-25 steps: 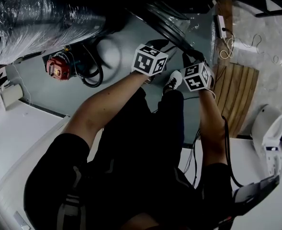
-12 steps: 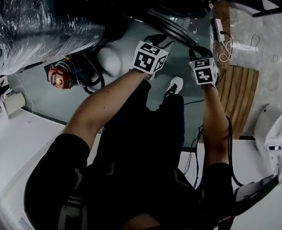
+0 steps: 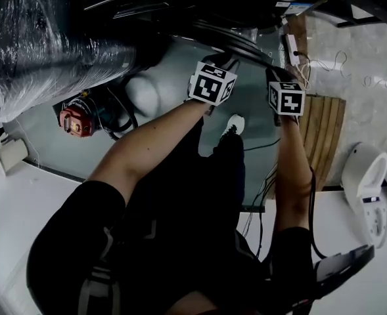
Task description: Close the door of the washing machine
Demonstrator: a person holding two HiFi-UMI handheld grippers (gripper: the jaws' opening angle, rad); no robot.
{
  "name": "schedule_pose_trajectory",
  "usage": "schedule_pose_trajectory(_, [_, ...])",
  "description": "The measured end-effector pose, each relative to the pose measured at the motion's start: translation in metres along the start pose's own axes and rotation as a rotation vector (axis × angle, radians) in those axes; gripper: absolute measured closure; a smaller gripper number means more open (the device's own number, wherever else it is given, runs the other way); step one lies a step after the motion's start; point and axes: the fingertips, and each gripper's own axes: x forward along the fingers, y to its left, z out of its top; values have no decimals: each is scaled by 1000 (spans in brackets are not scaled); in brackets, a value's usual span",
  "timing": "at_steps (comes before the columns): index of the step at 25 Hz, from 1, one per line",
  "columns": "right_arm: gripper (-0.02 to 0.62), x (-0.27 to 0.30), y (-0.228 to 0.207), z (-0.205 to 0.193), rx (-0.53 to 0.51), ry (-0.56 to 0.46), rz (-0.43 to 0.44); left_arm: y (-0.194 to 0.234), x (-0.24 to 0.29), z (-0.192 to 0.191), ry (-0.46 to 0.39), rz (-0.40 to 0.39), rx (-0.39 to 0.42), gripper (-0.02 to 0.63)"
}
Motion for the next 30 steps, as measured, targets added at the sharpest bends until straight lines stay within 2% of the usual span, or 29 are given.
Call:
schedule_pose_trajectory(4, [515, 7, -18, 22, 138, -64, -32, 20, 9, 14, 11, 17, -14, 520])
schedule_pose_trajectory(5, [537, 8, -21, 26, 172, -77, -38, 24, 11, 16, 12, 19, -16, 520])
schedule_pose_trajectory(6, [588, 9, -23, 30, 203, -90, -41, 28, 12, 18, 11, 22, -15, 520])
schedule_pose_trajectory(8, [585, 13, -25, 37, 243, -108, -41, 36, 16, 26, 1, 27, -19, 520])
schedule_pose_trajectory(19, [581, 32, -18, 84, 319, -196, -14, 57, 29, 61, -44, 22, -36, 520])
schedule_pose_trajectory(28, [589, 44, -19, 118, 400, -262, -3, 71, 31, 60, -26, 8, -39, 522])
schedule_pose_trajectory(30, [589, 45, -21, 122, 416, -267, -5, 72, 33, 59, -19, 6, -53, 544])
